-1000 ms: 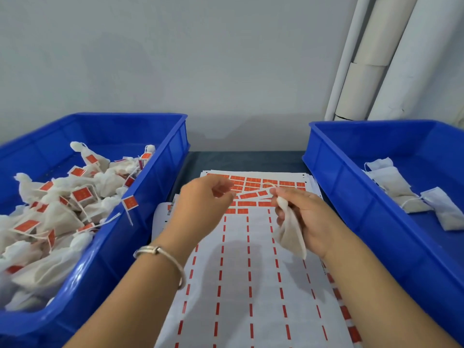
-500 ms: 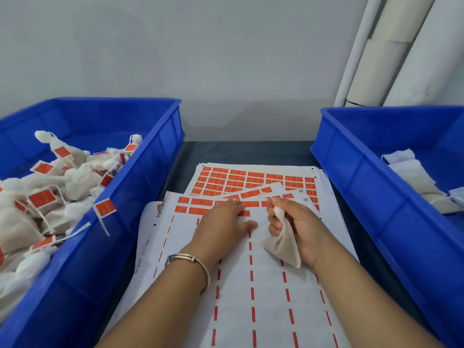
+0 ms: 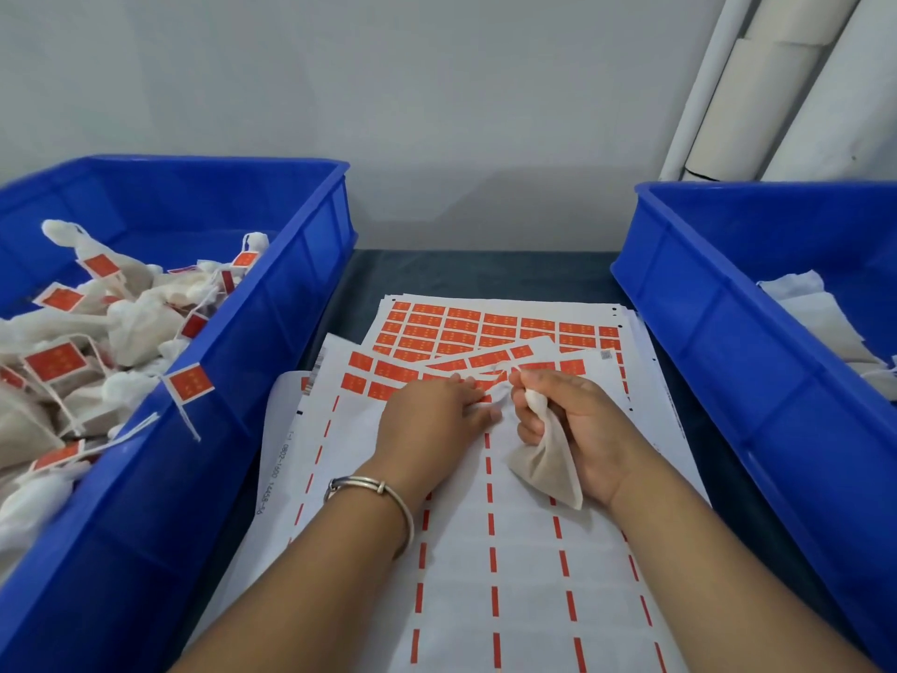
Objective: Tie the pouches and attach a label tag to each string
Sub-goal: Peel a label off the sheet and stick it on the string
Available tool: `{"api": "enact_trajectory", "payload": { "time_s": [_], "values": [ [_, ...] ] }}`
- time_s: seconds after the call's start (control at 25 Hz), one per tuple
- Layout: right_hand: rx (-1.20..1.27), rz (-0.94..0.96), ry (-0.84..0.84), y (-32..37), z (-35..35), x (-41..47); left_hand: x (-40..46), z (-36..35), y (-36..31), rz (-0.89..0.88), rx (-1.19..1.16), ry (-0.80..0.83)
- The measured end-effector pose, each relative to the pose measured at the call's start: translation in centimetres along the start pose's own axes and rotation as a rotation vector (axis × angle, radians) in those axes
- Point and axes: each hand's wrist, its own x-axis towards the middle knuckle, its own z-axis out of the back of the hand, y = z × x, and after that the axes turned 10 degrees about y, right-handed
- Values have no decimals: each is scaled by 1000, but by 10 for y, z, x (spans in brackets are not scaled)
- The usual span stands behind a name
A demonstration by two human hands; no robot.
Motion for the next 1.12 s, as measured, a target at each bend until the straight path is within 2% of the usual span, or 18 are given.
{"api": "enact_trajectory", "payload": {
  "time_s": [0.44, 0.84, 1.12],
  "values": [
    [-37, 12, 53, 1, 6, 1, -3, -1, 0, -52, -53, -148],
    [-57, 32, 64, 1, 4, 2, 3, -4, -8, 26, -76, -208],
    [-59, 3, 36, 4, 2, 2, 5, -1, -7, 108, -188, -249]
  ]
}}
